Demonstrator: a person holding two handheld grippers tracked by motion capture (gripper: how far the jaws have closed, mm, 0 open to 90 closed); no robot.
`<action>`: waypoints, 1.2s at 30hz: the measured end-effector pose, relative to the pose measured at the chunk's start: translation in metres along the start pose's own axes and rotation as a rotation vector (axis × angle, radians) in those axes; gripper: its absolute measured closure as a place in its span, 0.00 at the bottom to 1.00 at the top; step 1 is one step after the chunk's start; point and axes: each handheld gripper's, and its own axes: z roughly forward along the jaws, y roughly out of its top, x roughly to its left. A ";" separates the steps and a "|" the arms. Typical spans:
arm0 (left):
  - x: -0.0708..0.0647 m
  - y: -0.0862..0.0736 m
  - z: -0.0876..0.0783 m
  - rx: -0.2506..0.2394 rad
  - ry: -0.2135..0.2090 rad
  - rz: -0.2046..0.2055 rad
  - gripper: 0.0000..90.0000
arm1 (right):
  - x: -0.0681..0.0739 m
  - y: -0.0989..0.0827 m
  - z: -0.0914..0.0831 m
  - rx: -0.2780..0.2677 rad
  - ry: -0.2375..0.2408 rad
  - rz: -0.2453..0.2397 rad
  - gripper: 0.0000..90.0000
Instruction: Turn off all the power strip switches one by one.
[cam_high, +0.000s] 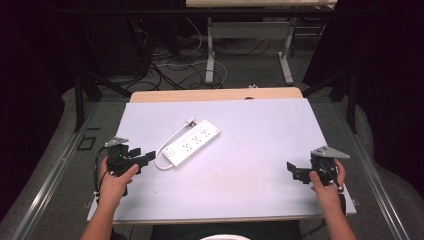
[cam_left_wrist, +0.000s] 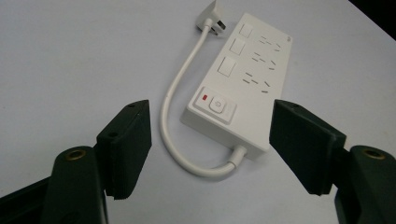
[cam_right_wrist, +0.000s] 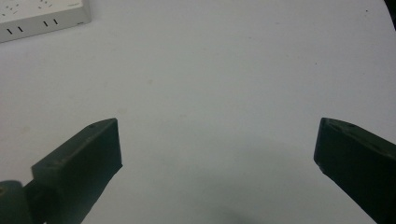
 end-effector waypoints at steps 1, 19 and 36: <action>-0.001 0.002 0.001 0.007 0.003 -0.003 0.35 | 0.000 0.000 -0.001 -0.001 -0.002 0.000 0.00; -0.002 0.030 0.024 0.066 -0.058 -0.112 0.69 | -0.005 -0.003 -0.003 -0.006 0.000 0.023 0.01; 0.000 0.030 0.042 0.089 -0.031 -0.158 0.99 | -0.006 -0.004 -0.001 -0.002 -0.003 0.026 0.02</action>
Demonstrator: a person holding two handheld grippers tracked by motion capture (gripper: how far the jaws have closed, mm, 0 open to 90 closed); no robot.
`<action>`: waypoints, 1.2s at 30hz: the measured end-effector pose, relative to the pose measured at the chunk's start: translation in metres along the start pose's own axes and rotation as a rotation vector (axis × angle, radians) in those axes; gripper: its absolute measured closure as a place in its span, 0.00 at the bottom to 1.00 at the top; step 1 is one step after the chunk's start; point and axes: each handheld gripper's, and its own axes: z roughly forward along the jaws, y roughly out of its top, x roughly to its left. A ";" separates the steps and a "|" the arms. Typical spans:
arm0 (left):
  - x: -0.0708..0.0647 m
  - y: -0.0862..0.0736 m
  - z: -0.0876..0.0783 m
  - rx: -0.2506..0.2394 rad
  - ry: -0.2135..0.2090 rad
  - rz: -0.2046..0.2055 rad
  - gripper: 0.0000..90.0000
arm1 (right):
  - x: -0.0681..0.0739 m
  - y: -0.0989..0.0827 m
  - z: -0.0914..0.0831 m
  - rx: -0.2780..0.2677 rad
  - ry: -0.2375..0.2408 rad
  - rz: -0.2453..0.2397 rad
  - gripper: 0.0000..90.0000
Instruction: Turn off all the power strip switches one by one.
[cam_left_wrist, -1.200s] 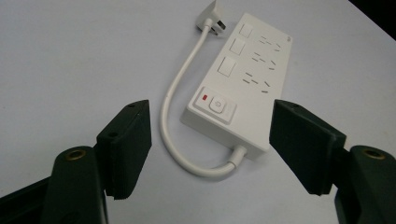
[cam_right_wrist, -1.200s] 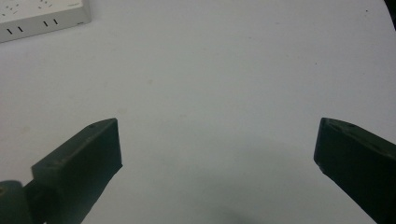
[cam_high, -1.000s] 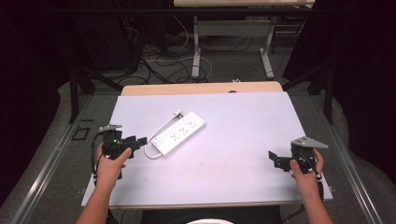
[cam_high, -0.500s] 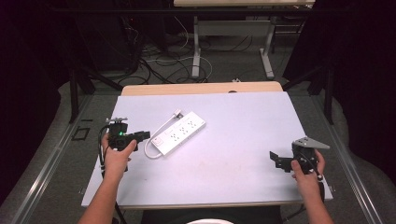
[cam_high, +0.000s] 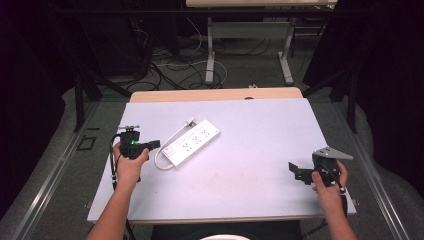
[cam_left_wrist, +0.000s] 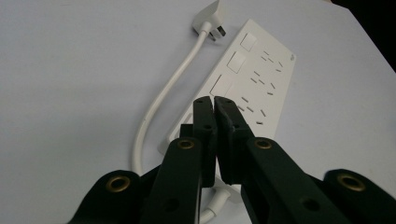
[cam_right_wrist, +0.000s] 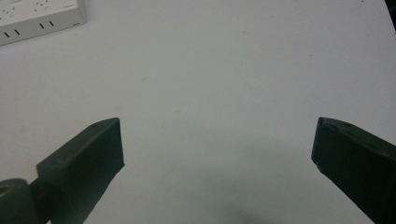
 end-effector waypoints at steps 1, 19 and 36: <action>0.000 0.000 0.001 -0.002 0.004 0.001 0.99 | 0.000 0.000 0.000 0.004 0.002 0.002 0.02; 0.001 0.001 0.019 0.036 0.020 -0.014 1.00 | 0.000 -0.001 0.001 0.002 0.009 0.006 0.02; -0.003 -0.007 0.035 0.060 0.007 -0.013 1.00 | 0.001 -0.002 0.003 0.002 0.001 0.004 0.02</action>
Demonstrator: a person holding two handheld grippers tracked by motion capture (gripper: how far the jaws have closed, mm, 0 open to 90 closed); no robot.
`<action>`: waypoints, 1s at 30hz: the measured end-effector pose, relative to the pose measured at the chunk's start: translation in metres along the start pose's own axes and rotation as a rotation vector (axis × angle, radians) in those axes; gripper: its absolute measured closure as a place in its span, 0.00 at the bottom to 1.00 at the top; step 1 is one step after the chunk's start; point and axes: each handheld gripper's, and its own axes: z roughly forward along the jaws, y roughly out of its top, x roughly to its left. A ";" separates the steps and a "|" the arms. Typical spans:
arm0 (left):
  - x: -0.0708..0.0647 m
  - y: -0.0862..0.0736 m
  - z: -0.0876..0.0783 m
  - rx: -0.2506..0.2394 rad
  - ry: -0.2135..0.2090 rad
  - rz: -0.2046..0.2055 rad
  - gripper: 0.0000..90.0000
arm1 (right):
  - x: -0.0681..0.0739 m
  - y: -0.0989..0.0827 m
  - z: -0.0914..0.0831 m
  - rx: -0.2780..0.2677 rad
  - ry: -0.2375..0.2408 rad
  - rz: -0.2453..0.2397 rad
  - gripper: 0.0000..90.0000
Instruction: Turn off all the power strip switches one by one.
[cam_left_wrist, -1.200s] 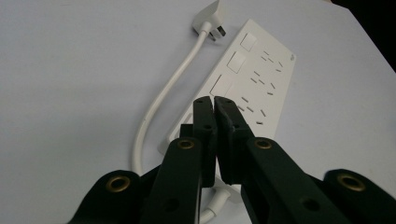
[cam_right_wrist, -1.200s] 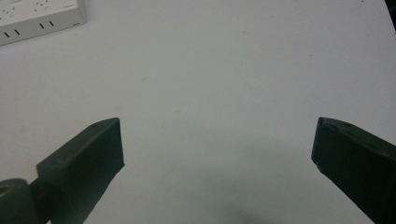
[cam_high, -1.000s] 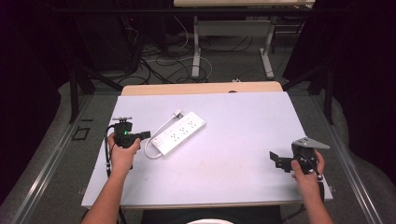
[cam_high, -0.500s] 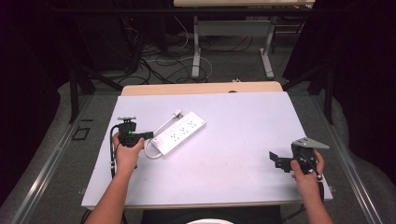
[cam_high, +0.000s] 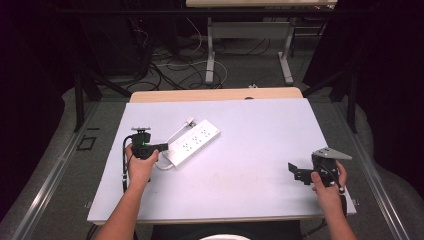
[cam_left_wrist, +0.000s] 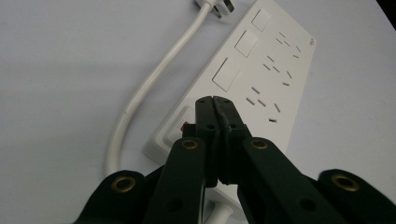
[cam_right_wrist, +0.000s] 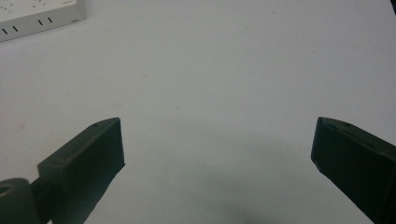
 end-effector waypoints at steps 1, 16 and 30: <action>0.000 0.000 0.001 0.001 0.004 0.003 1.00 | 0.000 0.000 0.000 0.008 0.005 -0.001 0.02; 0.001 -0.004 0.008 0.020 0.016 -0.003 1.00 | 0.000 0.000 -0.001 0.014 0.002 0.002 0.02; -0.005 -0.005 0.010 0.027 0.068 0.046 1.00 | 0.000 -0.001 0.000 0.008 0.000 0.002 0.02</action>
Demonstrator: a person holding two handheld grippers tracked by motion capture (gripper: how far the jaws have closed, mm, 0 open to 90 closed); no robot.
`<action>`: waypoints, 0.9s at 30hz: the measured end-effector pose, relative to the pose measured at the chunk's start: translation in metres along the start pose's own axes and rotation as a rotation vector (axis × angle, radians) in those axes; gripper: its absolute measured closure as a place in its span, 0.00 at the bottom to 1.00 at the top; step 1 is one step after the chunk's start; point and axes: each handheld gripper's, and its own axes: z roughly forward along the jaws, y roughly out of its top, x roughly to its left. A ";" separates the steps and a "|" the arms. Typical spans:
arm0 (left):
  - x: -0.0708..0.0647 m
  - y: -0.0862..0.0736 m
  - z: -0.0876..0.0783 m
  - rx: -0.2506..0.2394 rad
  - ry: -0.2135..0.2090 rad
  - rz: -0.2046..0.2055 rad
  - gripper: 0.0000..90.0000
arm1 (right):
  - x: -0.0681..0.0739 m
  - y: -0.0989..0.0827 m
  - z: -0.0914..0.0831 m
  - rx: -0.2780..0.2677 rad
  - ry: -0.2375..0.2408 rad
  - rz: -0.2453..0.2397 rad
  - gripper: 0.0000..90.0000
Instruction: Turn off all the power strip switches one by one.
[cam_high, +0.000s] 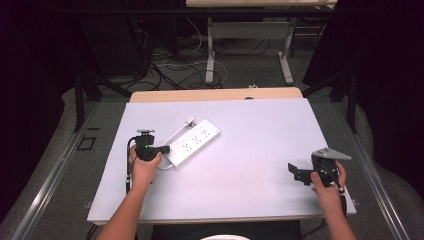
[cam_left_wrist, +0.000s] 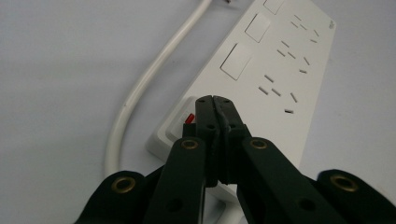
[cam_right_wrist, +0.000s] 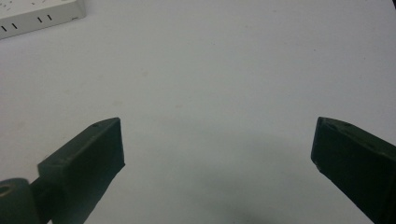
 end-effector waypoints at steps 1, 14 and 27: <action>0.000 0.000 0.000 0.000 0.000 0.000 1.00 | 0.000 0.000 0.000 -0.004 0.000 0.000 0.02; -0.004 -0.001 0.001 -0.003 0.045 0.035 1.00 | -0.001 0.000 0.001 -0.004 0.000 -0.010 0.02; 0.008 -0.001 -0.002 -0.041 -0.015 -0.048 1.00 | -0.002 0.000 0.000 0.005 0.003 -0.002 0.02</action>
